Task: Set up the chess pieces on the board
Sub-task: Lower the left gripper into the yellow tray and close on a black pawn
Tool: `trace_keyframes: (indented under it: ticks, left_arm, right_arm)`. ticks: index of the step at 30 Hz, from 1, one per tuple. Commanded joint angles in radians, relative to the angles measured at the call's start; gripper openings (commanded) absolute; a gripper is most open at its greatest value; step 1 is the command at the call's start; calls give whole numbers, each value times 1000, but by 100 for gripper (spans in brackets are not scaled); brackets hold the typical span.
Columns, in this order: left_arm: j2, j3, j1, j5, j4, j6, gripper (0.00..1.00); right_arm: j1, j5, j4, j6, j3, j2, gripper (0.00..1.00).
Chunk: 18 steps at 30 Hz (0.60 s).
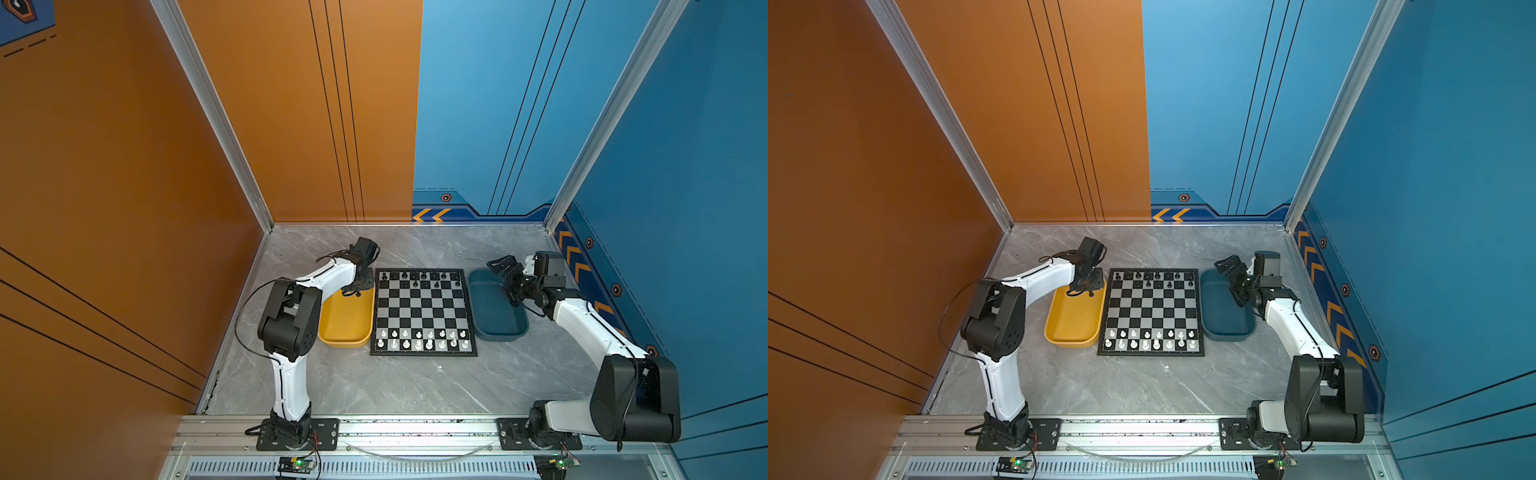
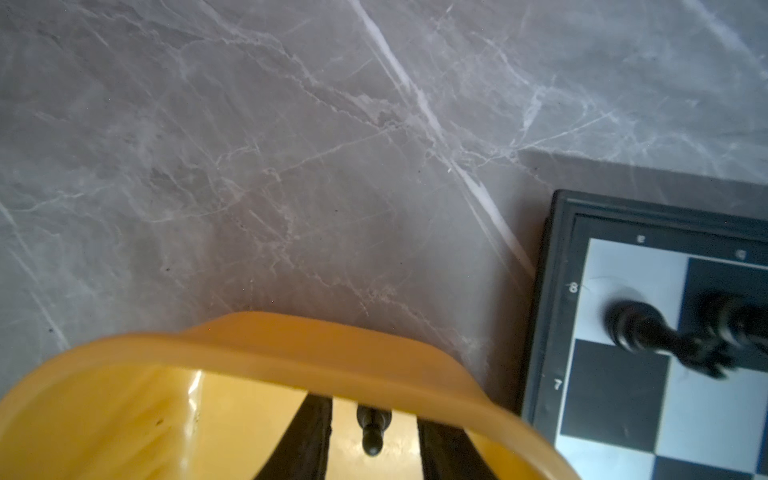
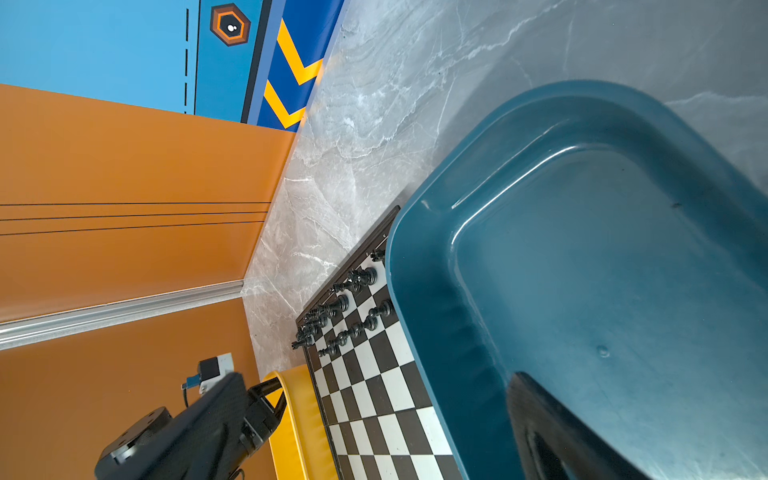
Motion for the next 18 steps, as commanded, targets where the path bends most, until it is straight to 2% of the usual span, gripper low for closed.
trace_keyframes:
  ticks: [1,18]
  left_arm:
    - [14,28,10,-28,-27,20,35]
    - [56,40,16,-32,-50,24,24]
  right_arm:
    - [-2,16,-22,-12,26,-3,100]
    - [-5,14,-25,-12,26,-3,100]
